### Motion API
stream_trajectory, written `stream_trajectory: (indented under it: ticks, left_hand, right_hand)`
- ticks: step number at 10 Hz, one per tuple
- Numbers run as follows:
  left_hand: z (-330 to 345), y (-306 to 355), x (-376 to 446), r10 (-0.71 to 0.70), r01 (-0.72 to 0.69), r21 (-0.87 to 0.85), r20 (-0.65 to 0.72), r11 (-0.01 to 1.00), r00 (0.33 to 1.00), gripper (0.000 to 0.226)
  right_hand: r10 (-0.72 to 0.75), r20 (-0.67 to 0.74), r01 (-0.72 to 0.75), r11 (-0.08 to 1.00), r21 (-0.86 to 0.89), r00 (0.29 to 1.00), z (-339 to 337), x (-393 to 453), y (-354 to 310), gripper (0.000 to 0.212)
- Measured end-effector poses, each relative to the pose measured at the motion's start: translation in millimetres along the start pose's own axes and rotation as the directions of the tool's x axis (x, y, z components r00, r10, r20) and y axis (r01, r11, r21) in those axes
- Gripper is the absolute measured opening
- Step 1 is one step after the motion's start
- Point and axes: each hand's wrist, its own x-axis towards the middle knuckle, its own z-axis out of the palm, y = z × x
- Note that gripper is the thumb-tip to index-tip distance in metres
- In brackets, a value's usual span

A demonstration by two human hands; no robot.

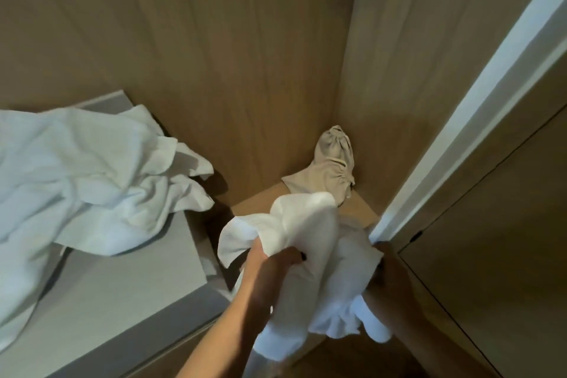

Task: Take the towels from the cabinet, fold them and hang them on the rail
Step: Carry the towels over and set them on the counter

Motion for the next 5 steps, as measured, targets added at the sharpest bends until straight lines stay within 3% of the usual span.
stream_trajectory:
  ticks: [1, 2, 3, 4, 5]
  left_hand:
    - [-29.7, 39.1, -21.6, 0.13, -0.131, 0.061, 0.017, 0.99, 0.991, 0.049]
    - [-59.4, 58.6, -23.3, 0.188, -0.191, 0.033, 0.066, 0.981, 0.98, 0.074]
    - [-80.2, 78.9, -32.7, 0.249, -0.256, 0.097, 0.083, 0.962, 0.965, 0.094]
    - [-90.7, 100.0, -39.5, 0.34, -0.337, 0.164, 0.011, 0.927, 0.94, 0.109]
    - [-96.9, 127.4, -51.1, 0.423, -0.406, 0.167, -0.086, 0.899, 0.902, 0.101]
  right_hand:
    - [-0.077, -0.072, 0.063, 0.982, -0.18, 0.994, 23.1, -2.1, -22.5, 0.019]
    - [-0.129, 0.081, 0.14, 0.979, -0.151, 0.988, 34.9, -6.4, -61.5, 0.019]
    - [-0.386, 0.129, 0.404, 0.898, -0.175, 0.913, 41.5, -6.3, -95.4, 0.009]
    - [-0.304, 0.011, 0.303, 0.952, 0.047, 0.953, 43.6, -6.3, -135.1, 0.033]
    - [-0.39, 0.083, 0.39, 0.921, 0.008, 0.917, 40.9, 5.0, -172.3, 0.028]
